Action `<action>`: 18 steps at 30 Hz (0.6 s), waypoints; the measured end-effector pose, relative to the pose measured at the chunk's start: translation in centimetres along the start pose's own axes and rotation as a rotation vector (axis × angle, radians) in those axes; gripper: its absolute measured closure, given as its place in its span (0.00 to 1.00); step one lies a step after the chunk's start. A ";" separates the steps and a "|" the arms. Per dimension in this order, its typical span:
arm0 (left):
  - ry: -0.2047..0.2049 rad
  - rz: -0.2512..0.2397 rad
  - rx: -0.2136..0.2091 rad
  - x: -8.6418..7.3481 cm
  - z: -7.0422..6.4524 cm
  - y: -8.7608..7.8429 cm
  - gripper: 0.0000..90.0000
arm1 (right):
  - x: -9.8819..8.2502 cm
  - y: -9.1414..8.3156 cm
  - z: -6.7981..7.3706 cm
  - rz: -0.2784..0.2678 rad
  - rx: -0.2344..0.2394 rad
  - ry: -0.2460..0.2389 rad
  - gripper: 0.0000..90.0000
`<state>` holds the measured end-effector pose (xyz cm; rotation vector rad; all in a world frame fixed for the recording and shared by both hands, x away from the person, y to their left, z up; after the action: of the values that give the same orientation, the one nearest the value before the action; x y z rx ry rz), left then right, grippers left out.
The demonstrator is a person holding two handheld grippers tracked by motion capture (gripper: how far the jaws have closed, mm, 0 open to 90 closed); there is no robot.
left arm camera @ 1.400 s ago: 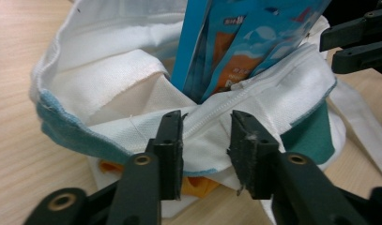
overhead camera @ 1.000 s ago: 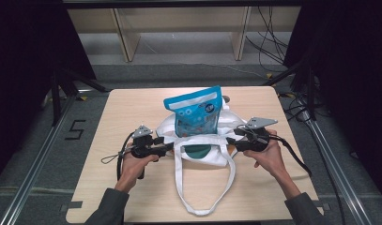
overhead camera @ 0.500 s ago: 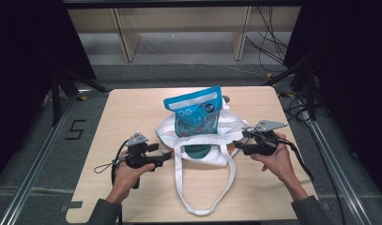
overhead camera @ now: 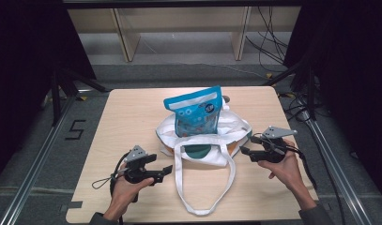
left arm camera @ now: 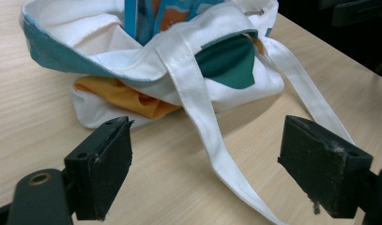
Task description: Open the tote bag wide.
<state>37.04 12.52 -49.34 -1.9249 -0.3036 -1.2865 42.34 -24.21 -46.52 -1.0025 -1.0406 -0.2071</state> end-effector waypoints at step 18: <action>0.025 0.020 0.008 -2.9 -1.4 -1.4 0.18 | -3.7 -1.2 1.8 0.037 -0.009 -0.023 0.42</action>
<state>33.93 13.09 -50.90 -1.8992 -0.2749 -1.2937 38.55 -24.59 -48.53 -1.0340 -1.0417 -0.1703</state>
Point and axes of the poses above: each handheld gripper's, and its own axes: y roughly forward along the jaws, x roughly out of its top, z roughly to its left, the point moved 5 cm from there along y, roughly forward along the jaws, and after that the axes turned 6 degrees about y, right-handed, at the moved point
